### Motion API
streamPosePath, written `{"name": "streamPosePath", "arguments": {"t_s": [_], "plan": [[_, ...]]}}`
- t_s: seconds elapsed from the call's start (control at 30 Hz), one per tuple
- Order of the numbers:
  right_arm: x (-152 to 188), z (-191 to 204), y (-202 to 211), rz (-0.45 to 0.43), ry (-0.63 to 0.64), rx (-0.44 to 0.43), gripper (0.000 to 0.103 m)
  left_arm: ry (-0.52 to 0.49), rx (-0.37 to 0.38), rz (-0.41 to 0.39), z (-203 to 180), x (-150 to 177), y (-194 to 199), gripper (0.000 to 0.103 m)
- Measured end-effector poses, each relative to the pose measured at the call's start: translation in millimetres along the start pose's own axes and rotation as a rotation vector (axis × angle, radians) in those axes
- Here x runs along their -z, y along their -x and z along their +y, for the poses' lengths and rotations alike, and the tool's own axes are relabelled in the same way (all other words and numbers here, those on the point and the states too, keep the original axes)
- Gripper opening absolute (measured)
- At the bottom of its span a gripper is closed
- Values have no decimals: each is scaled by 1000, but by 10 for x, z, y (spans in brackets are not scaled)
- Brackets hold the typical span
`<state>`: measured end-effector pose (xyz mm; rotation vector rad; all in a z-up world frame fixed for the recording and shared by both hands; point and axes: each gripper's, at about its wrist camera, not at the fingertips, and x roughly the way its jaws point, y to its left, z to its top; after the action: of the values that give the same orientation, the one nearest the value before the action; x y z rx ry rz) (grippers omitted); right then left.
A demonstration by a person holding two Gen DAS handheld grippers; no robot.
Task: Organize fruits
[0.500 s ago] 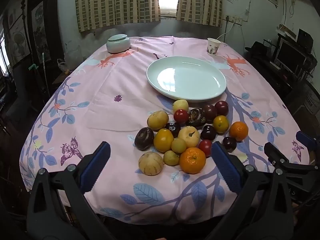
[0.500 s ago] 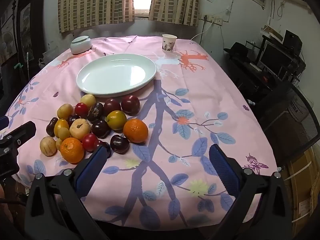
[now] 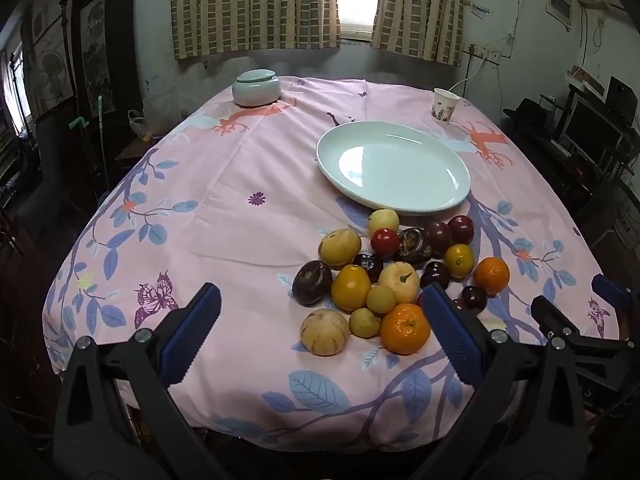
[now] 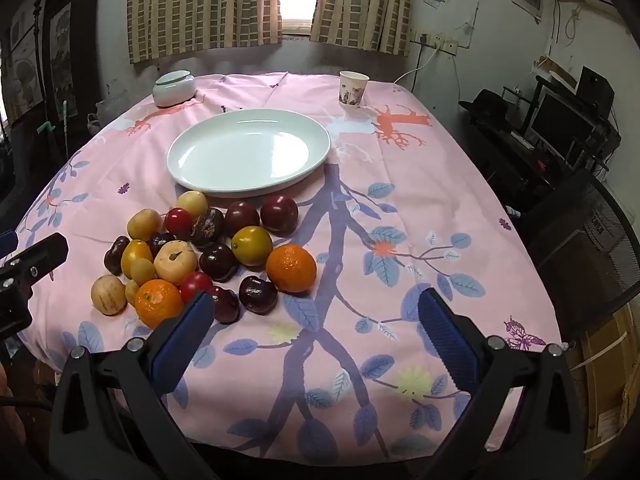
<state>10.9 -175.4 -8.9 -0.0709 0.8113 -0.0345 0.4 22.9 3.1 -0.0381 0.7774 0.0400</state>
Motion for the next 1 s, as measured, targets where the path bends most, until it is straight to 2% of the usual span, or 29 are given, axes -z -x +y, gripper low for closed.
{"name": "streamPosePath", "arguments": {"t_s": [1.0], "plan": [[26, 59, -42, 13, 3, -33, 102, -1, -12, 8, 42, -13, -40, 101]]}}
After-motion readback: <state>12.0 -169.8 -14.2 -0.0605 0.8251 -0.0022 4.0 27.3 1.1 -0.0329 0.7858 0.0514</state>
